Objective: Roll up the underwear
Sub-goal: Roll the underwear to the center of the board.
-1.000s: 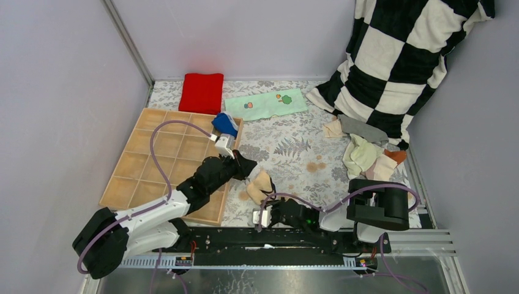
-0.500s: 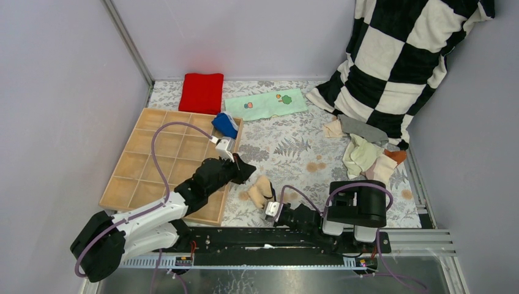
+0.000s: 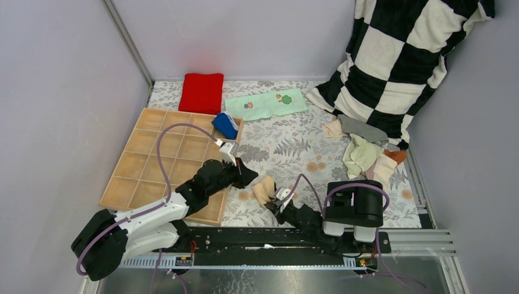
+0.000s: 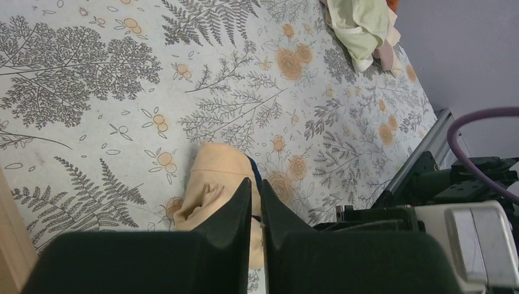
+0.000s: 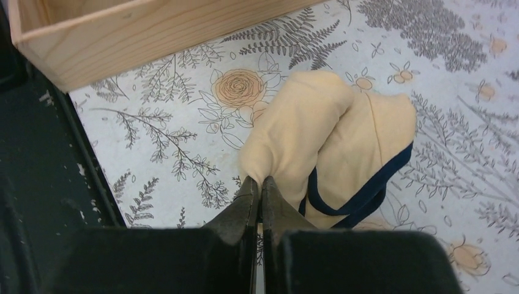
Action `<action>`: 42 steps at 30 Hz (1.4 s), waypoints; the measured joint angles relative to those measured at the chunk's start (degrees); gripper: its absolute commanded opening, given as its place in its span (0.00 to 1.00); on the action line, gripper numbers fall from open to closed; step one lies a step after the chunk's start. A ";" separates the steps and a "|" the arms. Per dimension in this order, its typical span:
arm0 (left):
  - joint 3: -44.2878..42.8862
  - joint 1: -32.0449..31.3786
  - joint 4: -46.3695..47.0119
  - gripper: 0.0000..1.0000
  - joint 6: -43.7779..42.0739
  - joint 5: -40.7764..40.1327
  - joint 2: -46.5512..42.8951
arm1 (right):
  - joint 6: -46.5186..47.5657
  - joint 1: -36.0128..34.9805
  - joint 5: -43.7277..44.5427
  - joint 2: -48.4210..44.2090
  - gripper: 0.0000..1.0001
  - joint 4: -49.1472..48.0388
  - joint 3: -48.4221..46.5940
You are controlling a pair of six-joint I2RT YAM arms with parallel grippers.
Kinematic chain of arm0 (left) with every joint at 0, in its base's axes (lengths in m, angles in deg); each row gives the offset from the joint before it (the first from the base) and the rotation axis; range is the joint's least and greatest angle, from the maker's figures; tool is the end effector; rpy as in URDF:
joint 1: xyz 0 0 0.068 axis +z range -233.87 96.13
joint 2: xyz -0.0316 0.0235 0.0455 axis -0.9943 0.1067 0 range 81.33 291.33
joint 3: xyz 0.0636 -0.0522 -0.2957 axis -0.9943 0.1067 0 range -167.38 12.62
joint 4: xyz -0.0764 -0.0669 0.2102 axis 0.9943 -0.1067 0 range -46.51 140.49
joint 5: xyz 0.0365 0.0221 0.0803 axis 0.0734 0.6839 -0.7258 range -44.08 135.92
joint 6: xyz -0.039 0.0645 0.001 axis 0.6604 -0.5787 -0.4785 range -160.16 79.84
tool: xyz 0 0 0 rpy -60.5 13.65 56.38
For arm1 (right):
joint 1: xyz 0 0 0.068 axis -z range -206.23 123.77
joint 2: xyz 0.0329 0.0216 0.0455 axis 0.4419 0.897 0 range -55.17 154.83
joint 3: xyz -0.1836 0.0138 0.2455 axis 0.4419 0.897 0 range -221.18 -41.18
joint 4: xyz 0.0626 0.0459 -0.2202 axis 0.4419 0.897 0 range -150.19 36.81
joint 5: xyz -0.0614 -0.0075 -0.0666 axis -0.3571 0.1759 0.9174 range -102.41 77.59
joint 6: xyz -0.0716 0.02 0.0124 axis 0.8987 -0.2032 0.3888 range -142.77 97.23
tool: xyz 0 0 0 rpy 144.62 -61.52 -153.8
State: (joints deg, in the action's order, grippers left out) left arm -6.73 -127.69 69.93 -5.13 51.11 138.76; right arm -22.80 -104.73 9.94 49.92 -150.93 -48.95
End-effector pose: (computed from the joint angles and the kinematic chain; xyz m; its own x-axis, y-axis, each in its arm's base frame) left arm 0.1369 -0.1393 0.2364 -0.6201 -0.1973 -0.7593 0.4828 0.6669 -0.5676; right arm 0.0758 0.2518 0.1663 -0.0233 -0.1120 -0.9934 -0.8310 0.5546 -0.0430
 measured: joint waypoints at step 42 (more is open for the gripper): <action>-0.44 -6.03 14.95 0.11 0.72 2.01 20.57 | -70.88 -0.15 20.50 6.14 0.00 -3.45 5.81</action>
State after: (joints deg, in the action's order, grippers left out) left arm -7.17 -133.72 84.88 -4.41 53.12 159.32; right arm -93.68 -104.88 30.44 56.07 -154.38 -43.14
